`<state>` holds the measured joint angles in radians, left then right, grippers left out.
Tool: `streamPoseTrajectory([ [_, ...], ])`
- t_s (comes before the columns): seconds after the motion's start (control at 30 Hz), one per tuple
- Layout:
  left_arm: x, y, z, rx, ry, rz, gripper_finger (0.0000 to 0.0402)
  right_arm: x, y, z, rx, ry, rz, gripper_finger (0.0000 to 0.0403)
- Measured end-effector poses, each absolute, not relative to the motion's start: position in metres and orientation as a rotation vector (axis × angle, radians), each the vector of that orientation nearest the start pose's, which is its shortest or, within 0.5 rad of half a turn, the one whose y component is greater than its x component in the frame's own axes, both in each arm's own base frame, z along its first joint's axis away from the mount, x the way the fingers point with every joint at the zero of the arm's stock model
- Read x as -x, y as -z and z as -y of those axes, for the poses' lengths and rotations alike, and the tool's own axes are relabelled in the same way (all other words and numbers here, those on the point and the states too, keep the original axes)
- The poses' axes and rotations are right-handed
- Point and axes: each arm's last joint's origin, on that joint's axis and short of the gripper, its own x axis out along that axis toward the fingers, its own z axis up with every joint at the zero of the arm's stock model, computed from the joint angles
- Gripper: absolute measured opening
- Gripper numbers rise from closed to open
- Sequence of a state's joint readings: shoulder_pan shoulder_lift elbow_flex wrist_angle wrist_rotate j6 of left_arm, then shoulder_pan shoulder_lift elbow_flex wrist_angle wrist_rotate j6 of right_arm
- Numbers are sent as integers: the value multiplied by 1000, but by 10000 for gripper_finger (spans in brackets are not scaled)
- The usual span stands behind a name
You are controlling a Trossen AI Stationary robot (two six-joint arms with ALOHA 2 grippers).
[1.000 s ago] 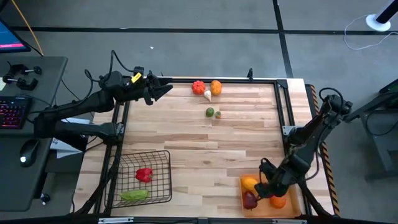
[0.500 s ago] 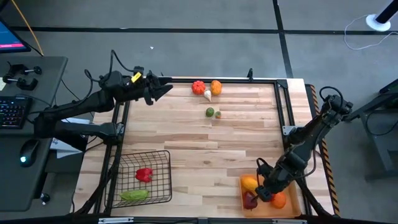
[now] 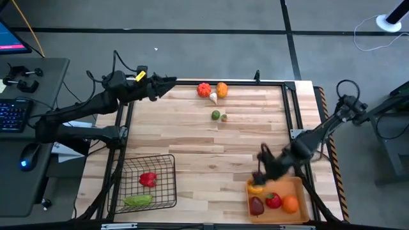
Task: Sort produce into baskets
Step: Put the brown potato into the black wire basket
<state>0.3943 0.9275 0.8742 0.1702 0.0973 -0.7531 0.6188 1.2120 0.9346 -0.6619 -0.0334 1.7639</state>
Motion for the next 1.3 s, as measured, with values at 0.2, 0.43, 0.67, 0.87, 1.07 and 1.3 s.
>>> streamPoseTrajectory([
  [0.2, -208, -352, -81, 806, -211, 55, 337, -212, -282, -80, -1196, 485, -701, 374],
  [0.43, -217, -314, -83, 796, -281, -270, 337, -248, -275, 8, -1154, 663, -519, 374],
  [0.67, -209, -311, -90, 697, -272, -325, 337, -263, -251, 102, -1233, 951, -383, 374],
  [0.87, -202, -311, -107, 719, -380, -285, 337, -300, -249, 159, -1124, 992, -486, 374],
  [1.07, -195, -311, -119, 856, -505, -222, 337, -333, -241, 211, -950, 1085, -670, 374],
  [1.3, -195, -311, -120, 887, -516, -214, 337, -363, -232, 242, -832, 1120, -762, 374],
])
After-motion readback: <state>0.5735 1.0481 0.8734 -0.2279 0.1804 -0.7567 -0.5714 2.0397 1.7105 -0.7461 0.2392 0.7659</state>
